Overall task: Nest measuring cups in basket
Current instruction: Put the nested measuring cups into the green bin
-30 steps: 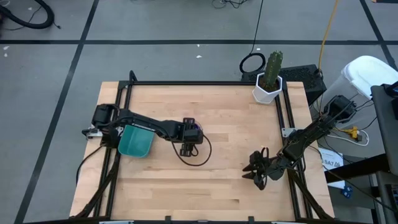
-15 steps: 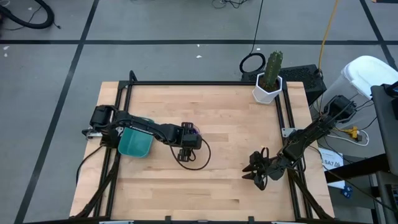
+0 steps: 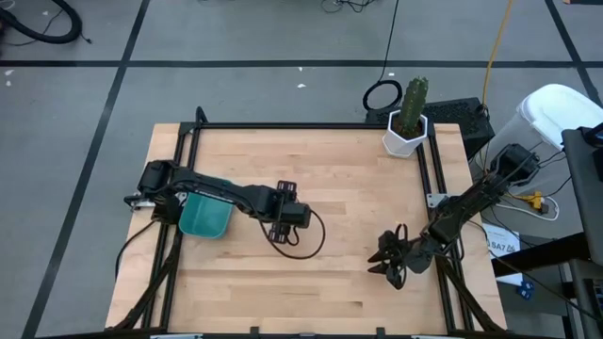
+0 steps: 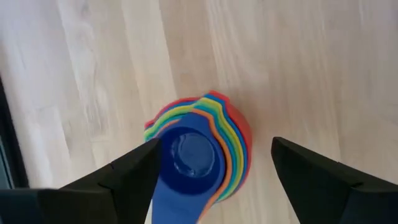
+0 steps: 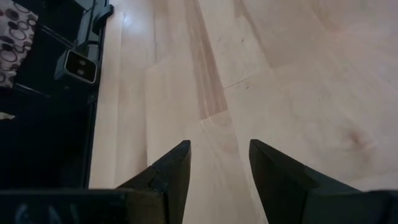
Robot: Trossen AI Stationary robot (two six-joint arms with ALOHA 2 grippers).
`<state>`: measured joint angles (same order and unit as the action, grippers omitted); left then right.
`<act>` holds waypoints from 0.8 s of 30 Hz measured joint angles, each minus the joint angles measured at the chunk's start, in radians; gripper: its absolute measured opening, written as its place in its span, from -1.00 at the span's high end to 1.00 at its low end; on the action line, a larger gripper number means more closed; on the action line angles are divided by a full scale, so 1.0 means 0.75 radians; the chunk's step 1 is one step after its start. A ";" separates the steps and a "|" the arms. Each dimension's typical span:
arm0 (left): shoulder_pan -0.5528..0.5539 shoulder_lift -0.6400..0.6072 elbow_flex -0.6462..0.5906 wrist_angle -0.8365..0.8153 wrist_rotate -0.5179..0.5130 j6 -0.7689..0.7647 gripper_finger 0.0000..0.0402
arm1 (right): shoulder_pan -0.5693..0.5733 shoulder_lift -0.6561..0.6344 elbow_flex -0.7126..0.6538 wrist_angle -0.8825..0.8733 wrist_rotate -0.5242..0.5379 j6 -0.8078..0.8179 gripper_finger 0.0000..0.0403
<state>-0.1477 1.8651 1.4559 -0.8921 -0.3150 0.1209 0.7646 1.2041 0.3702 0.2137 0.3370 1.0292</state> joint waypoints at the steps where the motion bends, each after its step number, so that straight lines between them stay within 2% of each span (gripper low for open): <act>1: 0.002 0.000 0.001 -0.015 -0.001 0.001 -0.53 | 0.008 0.000 0.000 0.000 0.000 0.007 0.23; 8: 0.058 0.000 0.001 -0.305 -0.177 0.063 -0.53 | 0.062 0.000 0.000 0.000 0.016 0.034 0.23; 11: 0.109 -0.028 -0.003 -0.396 -0.187 0.086 -0.53 | 0.075 0.000 0.000 0.000 0.039 0.043 0.23; 19: 0.223 -0.130 -0.009 -0.374 0.048 0.212 -0.53 | 0.084 0.000 0.000 -0.005 0.042 0.046 0.23; 24: 0.241 -0.134 -0.009 -0.363 0.112 0.281 -0.53 | 0.083 0.001 0.000 -0.010 0.041 0.042 0.23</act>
<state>0.0329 1.7643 1.4493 -1.1640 -0.2308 0.3318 0.8268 1.2045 0.3702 0.2064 0.3679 1.0607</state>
